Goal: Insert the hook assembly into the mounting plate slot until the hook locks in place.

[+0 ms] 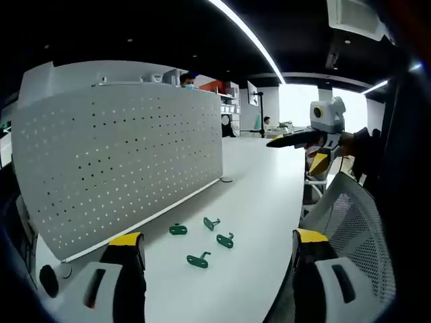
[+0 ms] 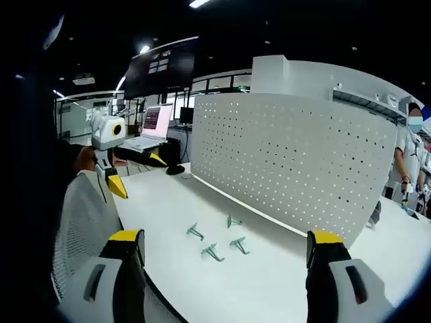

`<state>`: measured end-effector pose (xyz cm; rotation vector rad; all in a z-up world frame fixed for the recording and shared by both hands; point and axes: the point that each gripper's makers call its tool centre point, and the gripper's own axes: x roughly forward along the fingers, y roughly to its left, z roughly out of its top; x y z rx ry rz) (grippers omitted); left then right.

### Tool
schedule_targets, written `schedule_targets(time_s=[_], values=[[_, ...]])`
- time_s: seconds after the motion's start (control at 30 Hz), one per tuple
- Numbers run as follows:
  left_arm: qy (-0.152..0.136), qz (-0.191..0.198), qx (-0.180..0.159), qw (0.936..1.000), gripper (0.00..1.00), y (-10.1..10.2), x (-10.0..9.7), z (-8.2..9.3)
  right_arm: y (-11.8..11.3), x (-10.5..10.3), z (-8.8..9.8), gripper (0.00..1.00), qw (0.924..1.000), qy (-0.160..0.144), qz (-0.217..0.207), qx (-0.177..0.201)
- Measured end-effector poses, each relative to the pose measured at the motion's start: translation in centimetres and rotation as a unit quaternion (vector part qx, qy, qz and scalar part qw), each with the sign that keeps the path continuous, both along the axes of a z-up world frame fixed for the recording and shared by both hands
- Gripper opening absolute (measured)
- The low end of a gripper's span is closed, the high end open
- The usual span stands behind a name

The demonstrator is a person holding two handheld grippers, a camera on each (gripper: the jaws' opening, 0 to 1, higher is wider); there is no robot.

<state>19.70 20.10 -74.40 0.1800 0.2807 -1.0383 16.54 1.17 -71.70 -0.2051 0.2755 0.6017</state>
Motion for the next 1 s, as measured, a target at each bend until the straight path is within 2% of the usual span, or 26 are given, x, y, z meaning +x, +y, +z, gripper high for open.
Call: schedule_targets(time_s=[1.0], values=[[0.001, -0.024, 0.023, 0.9994, 0.89, -1.0, 1.0, -1.2, -0.2, -0.2, -0.7, 0.97, 0.9999, 0.004, -0.014, 0.004]])
